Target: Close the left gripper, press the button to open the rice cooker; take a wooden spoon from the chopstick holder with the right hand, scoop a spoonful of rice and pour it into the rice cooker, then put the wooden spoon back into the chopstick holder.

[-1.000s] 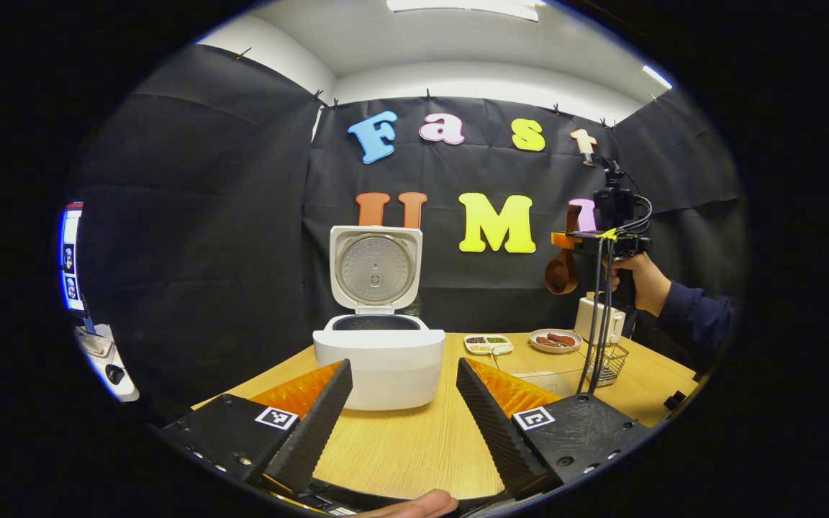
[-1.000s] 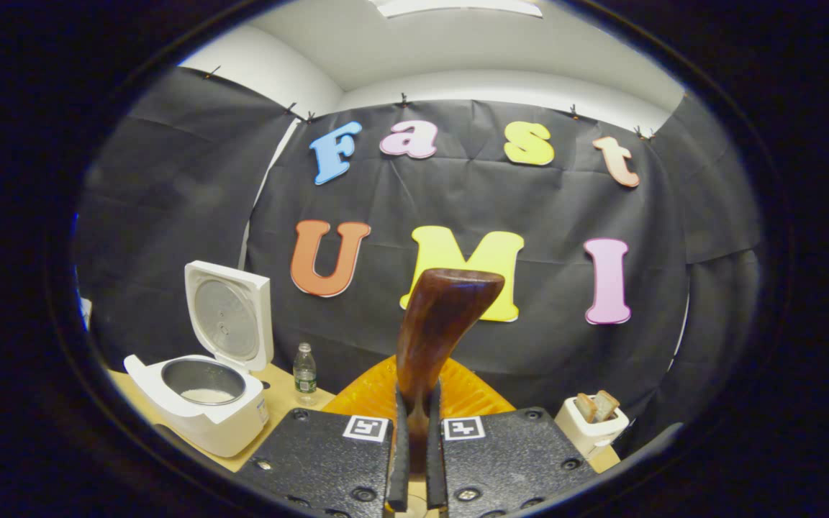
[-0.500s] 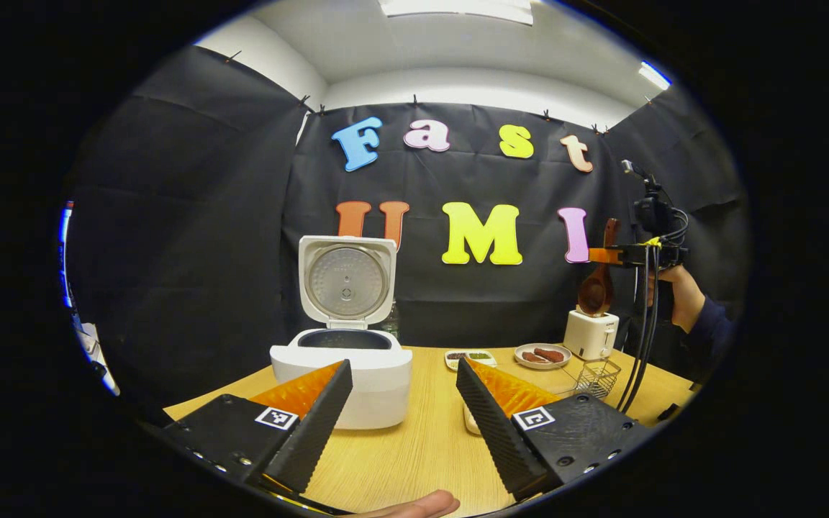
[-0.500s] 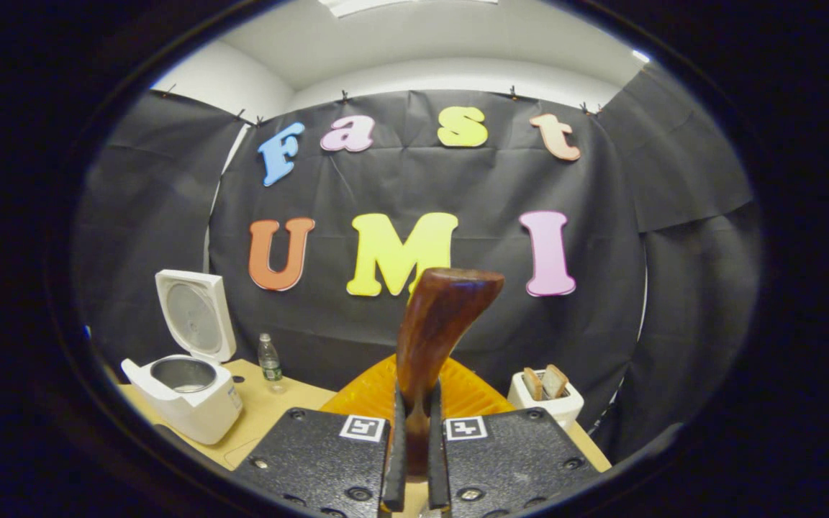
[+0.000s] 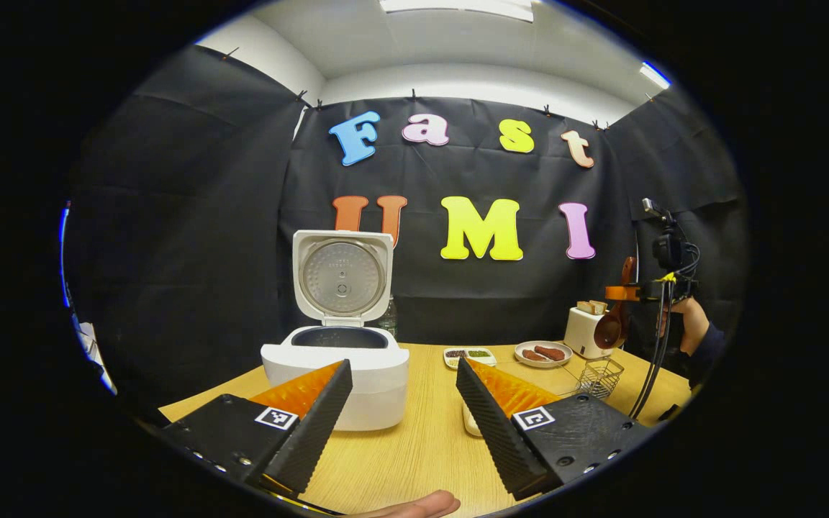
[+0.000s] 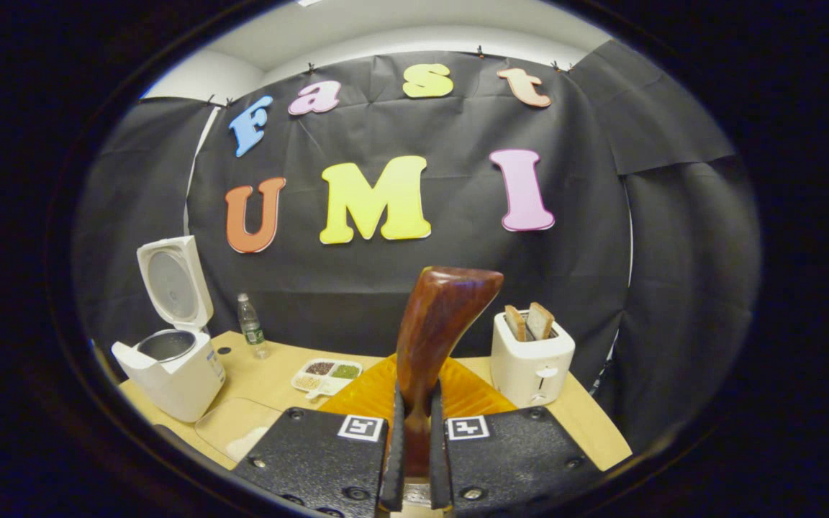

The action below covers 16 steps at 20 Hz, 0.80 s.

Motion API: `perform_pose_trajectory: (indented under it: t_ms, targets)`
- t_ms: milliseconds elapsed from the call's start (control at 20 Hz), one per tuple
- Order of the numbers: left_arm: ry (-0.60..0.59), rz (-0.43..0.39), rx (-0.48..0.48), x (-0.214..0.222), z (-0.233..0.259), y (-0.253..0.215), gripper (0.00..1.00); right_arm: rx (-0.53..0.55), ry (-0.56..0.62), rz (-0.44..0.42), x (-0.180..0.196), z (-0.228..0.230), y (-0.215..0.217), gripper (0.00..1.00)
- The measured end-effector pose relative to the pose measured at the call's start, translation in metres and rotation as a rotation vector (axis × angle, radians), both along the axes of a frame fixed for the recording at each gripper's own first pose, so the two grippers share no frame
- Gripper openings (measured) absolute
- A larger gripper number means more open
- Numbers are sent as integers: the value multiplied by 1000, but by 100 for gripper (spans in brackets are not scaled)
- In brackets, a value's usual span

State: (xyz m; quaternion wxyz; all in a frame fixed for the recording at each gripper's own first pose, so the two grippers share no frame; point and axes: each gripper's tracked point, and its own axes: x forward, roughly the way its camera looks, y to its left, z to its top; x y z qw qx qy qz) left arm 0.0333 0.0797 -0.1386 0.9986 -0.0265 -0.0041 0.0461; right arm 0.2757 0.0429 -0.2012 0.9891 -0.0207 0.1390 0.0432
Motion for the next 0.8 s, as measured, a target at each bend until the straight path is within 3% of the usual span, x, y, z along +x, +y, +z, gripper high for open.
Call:
perform_pose_trajectory:
  t_ms: [200,350,400,450,500,600,700,750,800]
  targets:
    - [-36,23,21,0,31,9,93,34,100,-19,-6,-46,-18,23]
    - [-66,36,22,3,57,13,93,38,111,-10,-7,-48,-21,28]
    - [-69,37,18,5,63,14,93,20,86,-24,-5,-41,-29,34]
    - [-74,28,16,9,69,13,93,-8,56,-53,-5,-34,-38,57]
    - [-69,10,8,14,71,9,93,-40,28,-89,-3,-26,-49,67]
    - [-65,1,-12,26,76,10,93,-53,-7,-126,-11,-10,-56,73]
    - [-76,-7,-19,40,85,17,93,-66,3,-161,-23,-4,-59,86]
    - [-78,-20,-26,49,88,18,93,-84,18,-179,-29,-2,-60,97]
    - [-76,-27,-38,57,89,20,93,-80,26,-178,-37,3,-57,99]
